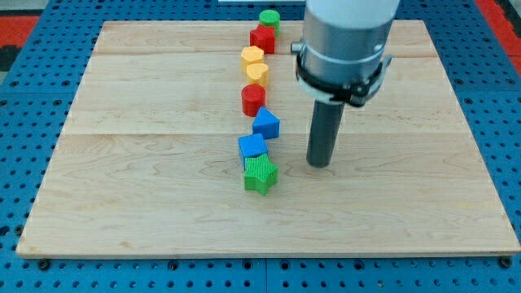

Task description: Push the blue cube along with blue triangle left and up a bit

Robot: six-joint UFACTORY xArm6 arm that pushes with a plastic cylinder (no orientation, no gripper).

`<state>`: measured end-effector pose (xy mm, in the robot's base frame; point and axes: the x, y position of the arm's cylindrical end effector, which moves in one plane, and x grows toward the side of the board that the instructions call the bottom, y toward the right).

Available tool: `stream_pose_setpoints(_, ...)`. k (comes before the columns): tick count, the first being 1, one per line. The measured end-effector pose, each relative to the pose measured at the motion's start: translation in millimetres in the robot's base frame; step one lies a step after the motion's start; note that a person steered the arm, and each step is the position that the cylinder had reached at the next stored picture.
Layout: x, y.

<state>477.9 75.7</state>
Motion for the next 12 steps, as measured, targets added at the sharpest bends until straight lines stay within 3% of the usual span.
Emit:
stream_pose_setpoints(3, -61.9, -35.3)
stream_pose_setpoints(4, -54.1, -101.5)
stream_pose_setpoints(5, -43.6, -97.8)
stream_pose_setpoints(8, -6.0, -15.1)
stream_pose_setpoints(10, 13.1, -79.9)
stream_pose_setpoints(11, -3.7, -115.9)
stream_pose_setpoints(12, -7.0, -115.5)
